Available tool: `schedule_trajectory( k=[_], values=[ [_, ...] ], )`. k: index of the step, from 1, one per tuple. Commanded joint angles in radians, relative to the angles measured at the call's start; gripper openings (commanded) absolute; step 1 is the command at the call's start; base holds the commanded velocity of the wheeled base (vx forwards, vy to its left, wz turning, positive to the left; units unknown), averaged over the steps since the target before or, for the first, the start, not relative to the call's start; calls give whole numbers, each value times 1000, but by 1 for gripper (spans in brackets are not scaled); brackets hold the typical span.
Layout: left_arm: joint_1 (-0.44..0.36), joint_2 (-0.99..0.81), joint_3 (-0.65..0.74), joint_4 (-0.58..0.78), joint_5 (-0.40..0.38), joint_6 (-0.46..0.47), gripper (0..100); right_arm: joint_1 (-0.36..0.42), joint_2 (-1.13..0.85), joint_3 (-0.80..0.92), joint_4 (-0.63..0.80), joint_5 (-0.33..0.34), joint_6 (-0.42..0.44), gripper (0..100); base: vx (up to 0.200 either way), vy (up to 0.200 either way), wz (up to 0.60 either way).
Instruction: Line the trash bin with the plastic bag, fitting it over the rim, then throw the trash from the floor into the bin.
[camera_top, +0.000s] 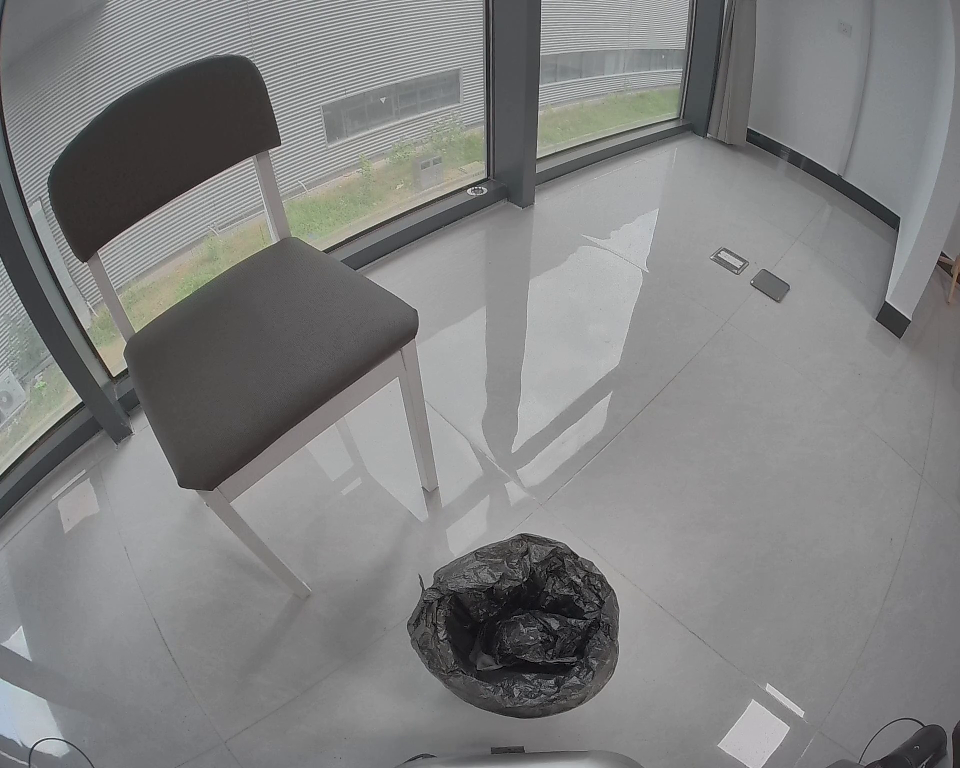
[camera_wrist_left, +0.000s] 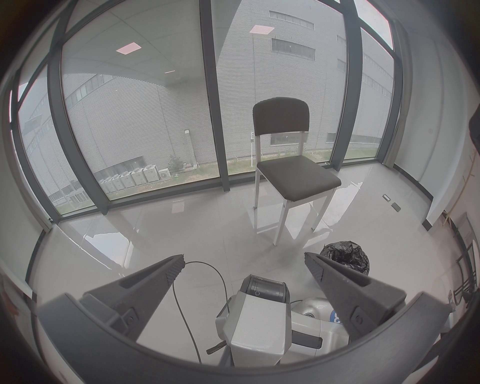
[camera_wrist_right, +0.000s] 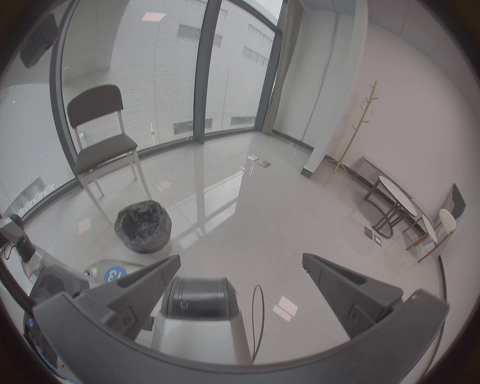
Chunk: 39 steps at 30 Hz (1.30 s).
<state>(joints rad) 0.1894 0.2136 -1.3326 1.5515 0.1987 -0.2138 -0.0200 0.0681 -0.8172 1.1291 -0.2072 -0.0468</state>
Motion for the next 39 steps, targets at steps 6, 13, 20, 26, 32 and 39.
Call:
schedule_trajectory(
  k=[6, 13, 20, 26, 32, 39],
  values=[
    [-5, -30, -97, 6, -7, 21, 100, 15, -68, 805, -1172, 31, -19, 100, 0, 0, 0],
    [7, -105, -71, 7, -9, 70, 100, 15, -67, 817, -1201, 118, -8, 100, 0, 0, 0],
    [5, -108, -68, 7, -7, 70, 100, 15, -65, 817, -1135, 215, 10, 100, 0, 0, 0],
    [-8, -108, -56, 7, -18, 70, 100, 17, -67, 817, -1132, 155, 41, 100, 0, 0, 0],
    [-131, -115, -45, 6, -4, 71, 100, 17, -65, 817, -1132, 155, 41, 100, 0, 0, 0],
    [-192, -212, 82, 7, 80, 44, 100, 17, -65, 817, -1132, 158, 42, 100, 0, 0, 0]
  ],
)
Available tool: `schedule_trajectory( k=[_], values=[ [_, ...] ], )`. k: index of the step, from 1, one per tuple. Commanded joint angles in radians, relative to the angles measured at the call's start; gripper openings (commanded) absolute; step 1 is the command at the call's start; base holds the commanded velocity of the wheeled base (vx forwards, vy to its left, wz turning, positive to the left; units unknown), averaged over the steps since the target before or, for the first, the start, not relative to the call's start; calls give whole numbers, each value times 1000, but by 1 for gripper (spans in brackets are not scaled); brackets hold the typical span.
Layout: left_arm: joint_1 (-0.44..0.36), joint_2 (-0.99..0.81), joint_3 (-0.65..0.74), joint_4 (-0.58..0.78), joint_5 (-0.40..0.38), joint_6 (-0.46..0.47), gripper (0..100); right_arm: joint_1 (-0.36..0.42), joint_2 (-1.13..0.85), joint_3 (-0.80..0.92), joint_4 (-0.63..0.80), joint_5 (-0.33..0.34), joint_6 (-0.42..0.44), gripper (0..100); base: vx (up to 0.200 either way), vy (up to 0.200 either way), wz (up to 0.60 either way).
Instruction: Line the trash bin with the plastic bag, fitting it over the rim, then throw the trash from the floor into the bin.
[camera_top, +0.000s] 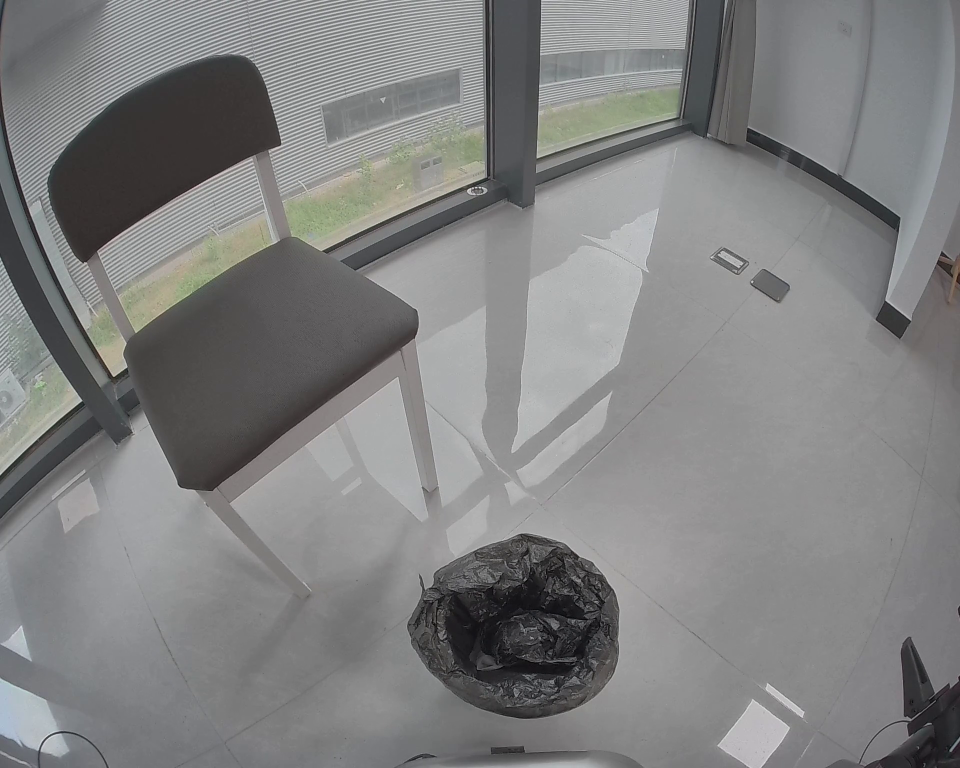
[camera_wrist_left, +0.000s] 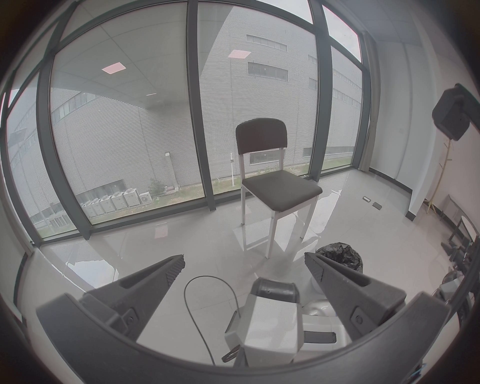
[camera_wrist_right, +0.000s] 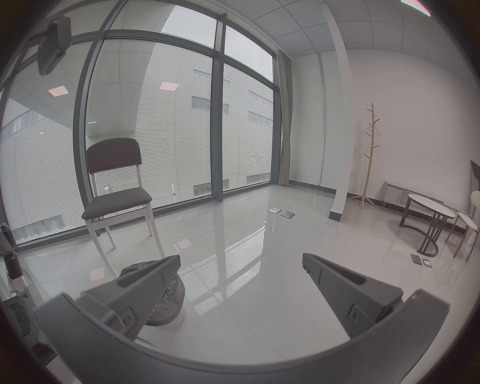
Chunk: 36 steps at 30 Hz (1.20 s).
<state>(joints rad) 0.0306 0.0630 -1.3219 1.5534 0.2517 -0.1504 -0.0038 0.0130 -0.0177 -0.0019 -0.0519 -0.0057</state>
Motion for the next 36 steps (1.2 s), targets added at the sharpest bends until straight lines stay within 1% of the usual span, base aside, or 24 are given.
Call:
schedule_trajectory(
  k=[1, 4, 5, 7, 8, 9, 10, 12, 13, 14, 17, 18, 19, 20, 21, 22, 25, 28, 30, 31, 33, 34, 35, 36],
  values=[
    [-34, -60, 87, 4, 27, -41, 100, 1, -10, 18, -1, 3, 3, 100, 0, 0, 0],
    [-34, -60, 135, -1, 26, -58, 100, 1, -10, 18, -1, 4, 3, 100, 0, 0, 0],
    [-34, -61, 211, -35, 23, -61, 100, 1, -10, 18, -1, 4, 3, 100, 0, 0, 0],
    [-34, -61, 305, -127, 12, -61, 100, 1, -10, 18, -1, 4, 3, 100, 0, 0, 0],
    [-32, -61, 314, -136, 12, -61, 100, 1, -10, 18, -1, 4, 3, 100, 0, 0, 0],
    [-32, -61, 449, -305, 6, -57, 100, 1, -10, 18, -1, 4, 3, 100, 0, 0, 0],
    [-32, -61, 523, -400, 8, -49, 100, 1, -10, 18, -1, 4, 3, 100, 0, 0, 0],
    [-32, -61, 716, -656, 14, -31, 100, 1, -10, 18, -1, 4, 3, 100, 0, 0, 0],
    [-32, -61, 776, -728, 14, -21, 100, 1, -10, 18, -1, 4, 3, 100, 0, 0, 0],
    [-32, -61, 905, -886, 15, 8, 100, 1, -10, 18, -1, 4, 3, 100, 0, 0, 0],
    [-35, -63, 1132, -1193, -2, 106, 100, 1, -10, 18, -1, 4, 3, 100, 0, 0, 0],
    [-37, -58, 1162, -1267, -22, 127, 100, 1, -10, 18, -1, 4, 3, 100, 0, 0, 0],
    [-40, -51, 1173, -1302, -54, 132, 100, 1, -10, 18, -1, 4, 3, 100, 0, 0, 0],
    [-40, -45, 1175, -1300, -89, 132, 100, 1, -10, 18, -1, 4, 3, 100, 0, 0, 0],
    [-40, -45, 1175, -1300, -89, 132, 100, 1, -10, 18, -1, 4, 3, 100, 0, 0, 0],
    [-40, -45, 1170, -1280, -150, 135, 100, 1, -10, 18, -1, 4, 3, 100, 0, 0, 0],
    [-40, -43, 1167, -1270, -207, 150, 100, 1, -10, 18, -1, 4, 3, 100, 0, 0, 0],
    [-40, -45, 1167, -1271, -235, 152, 100, 1, -10, 18, -1, 4, 3, 100, 0, 0, 0],
    [-38, -48, 1175, -1286, -236, 158, 100, 1, -10, 18, -1, 6, 3, 100, 0, 0, 0],
    [-37, -51, 1179, -1299, -235, 177, 100, 1, -10, 18, -1, 4, 3, 100, 0, 0, 0],
    [-34, -63, 1204, -1357, -233, 273, 100, 1, -10, 18, -1, 6, 3, 100, 0, 0, 0],
    [-34, -63, 1204, -1357, -233, 273, 100, 1, -10, 18, -1, 6, 3, 100, 0, 0, 0],
    [-34, -63, 1242, -1438, -232, 324, 100, 1, -10, 18, -1, 6, 3, 100, 0, 0, 0],
    [-34, -63, 1276, -1517, -236, 331, 100, 1, -10, 18, -1, 4, 3, 100, 0, 0, 0]
  ],
)
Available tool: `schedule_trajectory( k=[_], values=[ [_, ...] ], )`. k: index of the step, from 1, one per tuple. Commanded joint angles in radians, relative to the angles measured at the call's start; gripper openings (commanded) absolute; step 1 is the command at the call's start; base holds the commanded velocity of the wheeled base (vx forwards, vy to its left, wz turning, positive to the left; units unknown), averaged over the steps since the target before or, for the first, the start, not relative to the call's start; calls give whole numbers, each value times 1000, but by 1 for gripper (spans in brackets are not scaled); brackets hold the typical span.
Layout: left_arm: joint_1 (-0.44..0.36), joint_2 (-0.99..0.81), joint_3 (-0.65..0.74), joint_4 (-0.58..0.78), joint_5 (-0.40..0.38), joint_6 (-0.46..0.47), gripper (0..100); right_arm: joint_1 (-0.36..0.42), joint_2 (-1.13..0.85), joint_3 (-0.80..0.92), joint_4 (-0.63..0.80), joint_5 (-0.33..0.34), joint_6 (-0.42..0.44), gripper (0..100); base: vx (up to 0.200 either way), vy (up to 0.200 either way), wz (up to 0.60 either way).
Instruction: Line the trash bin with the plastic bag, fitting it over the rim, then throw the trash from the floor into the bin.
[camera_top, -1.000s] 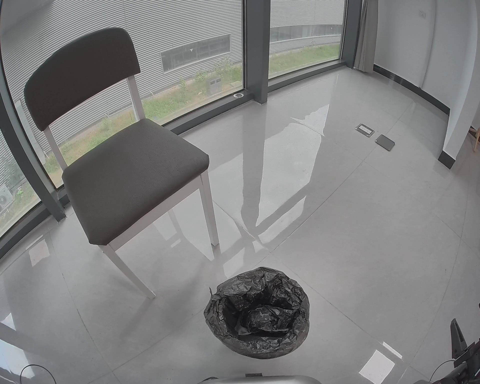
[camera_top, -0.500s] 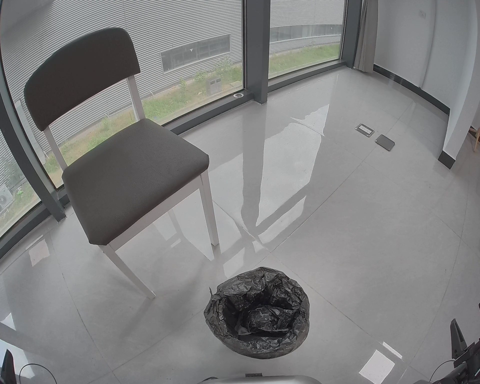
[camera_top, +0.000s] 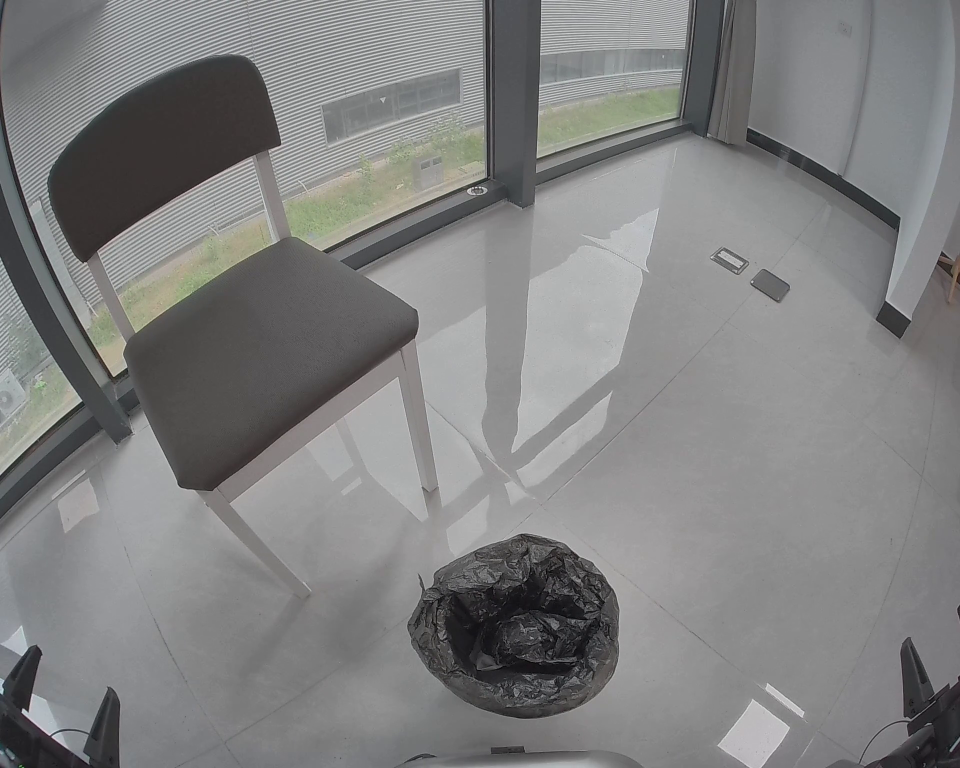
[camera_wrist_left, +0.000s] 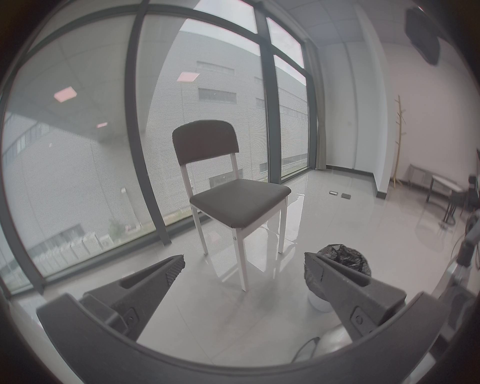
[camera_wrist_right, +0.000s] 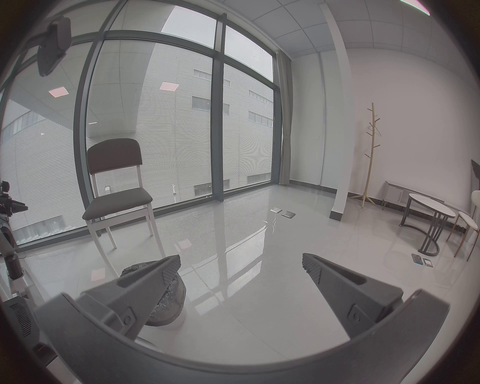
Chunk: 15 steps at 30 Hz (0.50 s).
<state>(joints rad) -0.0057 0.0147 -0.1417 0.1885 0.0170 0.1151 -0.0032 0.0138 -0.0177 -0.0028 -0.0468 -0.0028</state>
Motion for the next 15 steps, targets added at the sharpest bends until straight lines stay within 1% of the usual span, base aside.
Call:
schedule_trajectory(
  k=[1, 2, 3, 4, 5, 6, 8, 9, 12, 13, 15],
  values=[
    [3, -15, 99, -161, -2, 66, 100, 0, -11, 18, 0, -1, 0, 100, 0, 0, 0],
    [3, -15, 129, -235, -9, 64, 100, 0, -11, 18, 0, -1, 0, 100, 0, 0, 0],
    [3, -15, 136, -251, -12, 58, 100, 0, -11, 18, 0, 1, 0, 100, 0, 0, 0],
    [3, -15, 136, -251, -12, 58, 100, 0, -11, 18, 0, 1, 0, 100, 0, 0, 0],
    [3, -15, 139, -253, 3, 15, 100, 0, -11, 18, 0, -1, 0, 100, 0, 0, 0],
    [3, -15, 139, -251, 14, -2, 100, 0, -11, 18, 0, -1, 0, 100, 0, 0, 0],
    [3, -15, 137, -250, 41, -12, 100, 0, -11, 18, 0, -1, 0, 100, 0, 0, 0],
    [3, -15, 139, -247, 41, -20, 100, 0, -11, 18, 0, -1, 0, 100, 0, 0, 0],
    [4, -15, 142, -244, 31, -80, 100, 0, -11, 18, 0, -1, 0, 100, 0, 0, 0],
    [4, -15, 142, -228, 9, -127, 100, 0, -11, 18, 0, 1, 0, 100, 0, 0, 0],
    [3, -15, 139, -173, -15, -132, 100, 0, -11, 18, 0, -1, 0, 100, 0, 0, 0]
  ],
)
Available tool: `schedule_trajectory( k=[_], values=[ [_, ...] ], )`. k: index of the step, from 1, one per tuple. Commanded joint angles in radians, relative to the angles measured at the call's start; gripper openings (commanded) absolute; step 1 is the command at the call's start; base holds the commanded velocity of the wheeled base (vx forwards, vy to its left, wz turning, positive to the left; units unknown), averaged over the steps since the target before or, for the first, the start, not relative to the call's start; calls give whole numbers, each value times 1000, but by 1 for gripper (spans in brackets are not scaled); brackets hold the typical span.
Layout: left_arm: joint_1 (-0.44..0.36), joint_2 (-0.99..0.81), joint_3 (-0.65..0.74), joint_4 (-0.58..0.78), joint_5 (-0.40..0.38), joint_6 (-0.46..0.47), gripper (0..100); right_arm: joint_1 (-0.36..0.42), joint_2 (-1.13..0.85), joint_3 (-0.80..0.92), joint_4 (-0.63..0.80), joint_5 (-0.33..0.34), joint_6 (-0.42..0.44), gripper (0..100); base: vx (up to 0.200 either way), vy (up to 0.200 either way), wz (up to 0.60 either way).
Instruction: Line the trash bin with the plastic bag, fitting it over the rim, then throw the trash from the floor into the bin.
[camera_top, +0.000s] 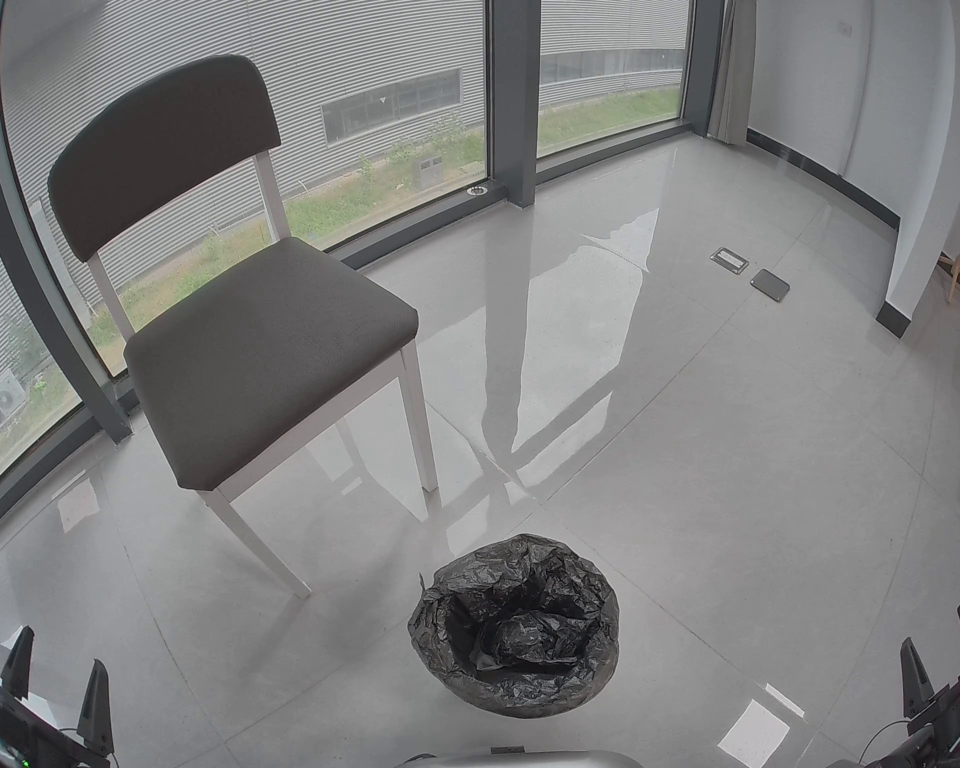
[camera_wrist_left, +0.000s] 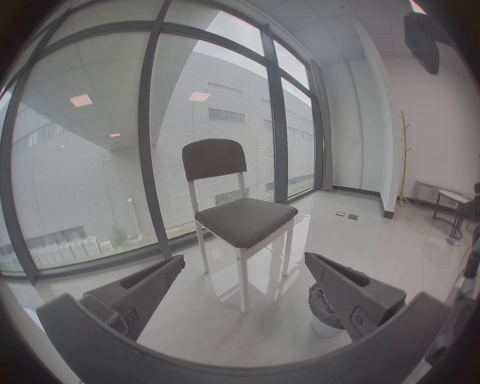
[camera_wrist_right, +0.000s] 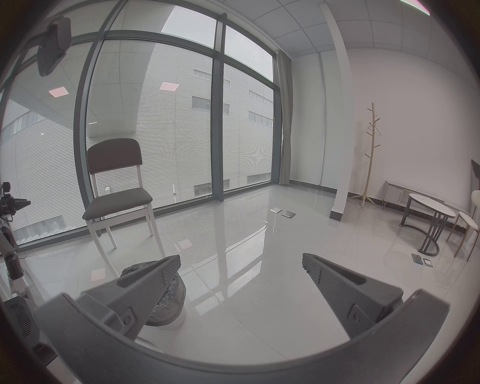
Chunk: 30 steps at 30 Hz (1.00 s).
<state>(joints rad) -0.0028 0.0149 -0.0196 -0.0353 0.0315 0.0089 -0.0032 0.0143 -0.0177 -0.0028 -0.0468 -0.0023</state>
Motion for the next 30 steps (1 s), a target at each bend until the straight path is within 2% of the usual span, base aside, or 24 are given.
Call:
schedule_trajectory(
  k=[1, 5, 30],
  values=[
    [0, -15, 13, 58, -31, -15, 100, 0, -11, 18, 0, 1, -1, 100, 0, 0, 0],
    [0, -15, 13, 52, -54, 25, 100, 0, -11, 18, 0, -1, -1, 100, 0, 0, 0],
    [0, -15, 18, 37, -48, 3, 100, 0, -11, 18, 0, -1, -1, 100, 0, 0, 0]
  ],
)
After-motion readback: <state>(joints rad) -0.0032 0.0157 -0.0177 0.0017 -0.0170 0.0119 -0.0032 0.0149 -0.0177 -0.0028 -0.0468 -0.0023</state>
